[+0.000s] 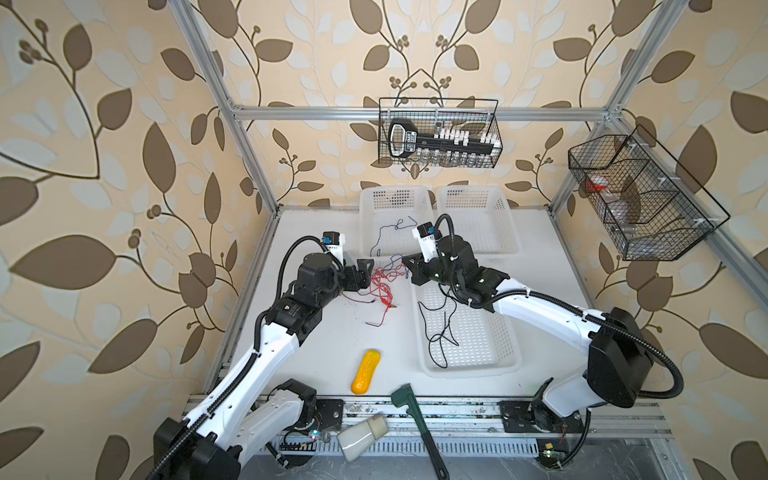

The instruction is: Untangle the cables

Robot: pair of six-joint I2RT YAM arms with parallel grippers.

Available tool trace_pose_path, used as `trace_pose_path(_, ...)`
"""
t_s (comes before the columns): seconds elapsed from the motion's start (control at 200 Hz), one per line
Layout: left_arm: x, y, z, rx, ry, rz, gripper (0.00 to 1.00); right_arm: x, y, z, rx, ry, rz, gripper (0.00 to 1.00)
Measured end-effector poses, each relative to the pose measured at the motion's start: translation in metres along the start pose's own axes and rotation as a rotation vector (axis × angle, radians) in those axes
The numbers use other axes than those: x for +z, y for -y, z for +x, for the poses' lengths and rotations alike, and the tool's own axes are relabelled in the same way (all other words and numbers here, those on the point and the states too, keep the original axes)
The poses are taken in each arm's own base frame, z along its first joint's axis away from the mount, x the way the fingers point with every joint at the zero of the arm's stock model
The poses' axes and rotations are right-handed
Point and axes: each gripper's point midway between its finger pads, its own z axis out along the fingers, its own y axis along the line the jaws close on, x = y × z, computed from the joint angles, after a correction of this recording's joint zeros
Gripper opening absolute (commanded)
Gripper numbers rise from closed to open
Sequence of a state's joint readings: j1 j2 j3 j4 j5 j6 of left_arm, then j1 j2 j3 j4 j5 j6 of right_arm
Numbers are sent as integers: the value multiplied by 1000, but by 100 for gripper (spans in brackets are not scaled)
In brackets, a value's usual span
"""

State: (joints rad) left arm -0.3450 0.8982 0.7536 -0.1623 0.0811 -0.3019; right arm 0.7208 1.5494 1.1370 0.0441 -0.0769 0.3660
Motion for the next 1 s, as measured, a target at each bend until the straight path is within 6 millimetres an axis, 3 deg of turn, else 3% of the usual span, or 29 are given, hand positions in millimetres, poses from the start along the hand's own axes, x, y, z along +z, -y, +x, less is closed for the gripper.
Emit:
trace_pose_path(0.135, -2, 0, 14, -16, -23, 22, 84, 4, 1, -3, 16, -10, -4, 0)
trace_pose_path(0.325, 11, -4, 46, -39, -109, 29, 79, 4, -3, -8, 25, -8, -22, 0)
trace_pose_path(0.545, 26, 14, 80, -10, -205, 71, 76, 7, -6, -7, 36, -20, -42, 0)
trace_pose_path(0.785, 42, 8, 84, 16, -190, 16, 56, 6, -10, -6, 43, -27, -62, 0)
trace_pose_path(1.0, 49, -11, 92, 20, -171, -63, 28, 1, -14, -9, 47, -21, -83, 0)
